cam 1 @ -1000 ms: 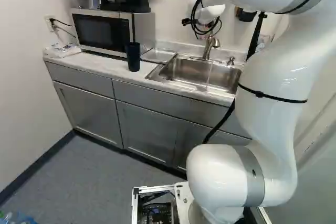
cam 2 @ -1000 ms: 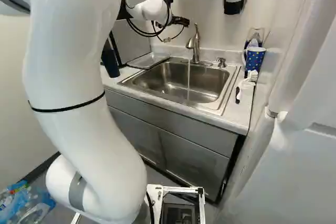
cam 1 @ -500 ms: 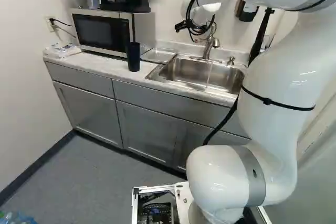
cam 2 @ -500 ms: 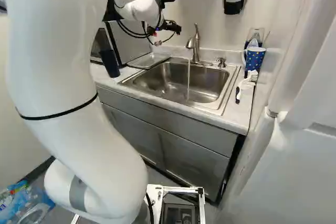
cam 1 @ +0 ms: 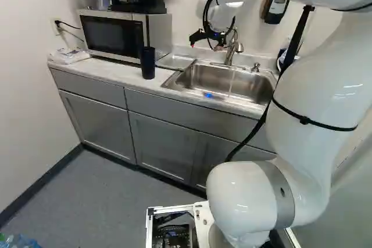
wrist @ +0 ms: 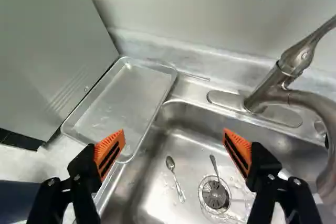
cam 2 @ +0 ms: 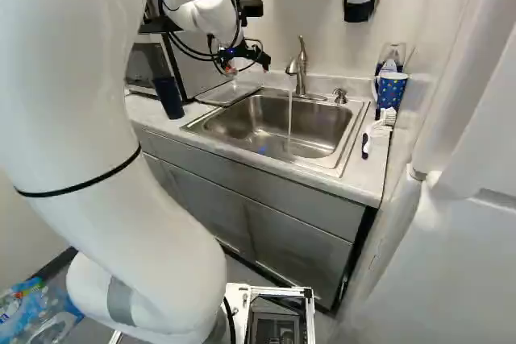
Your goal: Rinse the cup and place it in the tray
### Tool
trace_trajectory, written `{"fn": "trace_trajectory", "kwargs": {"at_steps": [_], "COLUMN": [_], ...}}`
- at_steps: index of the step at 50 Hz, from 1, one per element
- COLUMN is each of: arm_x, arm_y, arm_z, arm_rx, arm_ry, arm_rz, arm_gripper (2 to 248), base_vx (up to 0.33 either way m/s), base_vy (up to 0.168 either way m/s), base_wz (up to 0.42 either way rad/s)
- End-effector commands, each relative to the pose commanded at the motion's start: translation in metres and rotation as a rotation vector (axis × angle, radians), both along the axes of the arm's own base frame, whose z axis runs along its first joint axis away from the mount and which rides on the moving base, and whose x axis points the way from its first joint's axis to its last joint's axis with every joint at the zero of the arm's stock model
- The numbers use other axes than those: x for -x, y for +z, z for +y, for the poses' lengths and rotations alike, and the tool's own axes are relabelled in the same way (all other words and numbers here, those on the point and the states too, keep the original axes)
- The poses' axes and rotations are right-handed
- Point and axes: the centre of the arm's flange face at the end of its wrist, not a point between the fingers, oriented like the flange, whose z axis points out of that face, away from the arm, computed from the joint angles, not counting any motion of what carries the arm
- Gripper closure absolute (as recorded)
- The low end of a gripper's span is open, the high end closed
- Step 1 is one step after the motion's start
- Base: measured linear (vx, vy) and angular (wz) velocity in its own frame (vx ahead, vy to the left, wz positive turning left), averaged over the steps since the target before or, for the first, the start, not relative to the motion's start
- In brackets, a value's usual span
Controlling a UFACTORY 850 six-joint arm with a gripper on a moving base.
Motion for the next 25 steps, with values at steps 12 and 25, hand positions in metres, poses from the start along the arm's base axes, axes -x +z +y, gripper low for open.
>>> {"fn": "trace_trajectory", "kwargs": {"at_steps": [12,25], "arm_x": [0.021,0.046], "arm_y": [-0.008,-0.015], "arm_z": [0.003,0.002], "arm_rx": [-0.060,-0.132], "arm_ry": [-0.015,-0.039], "arm_rz": [0.122,0.249], "arm_gripper": [3,3], "base_vx": [0.000,0.000], "base_vy": [0.000,0.000], "base_wz": [0.000,0.000]}}
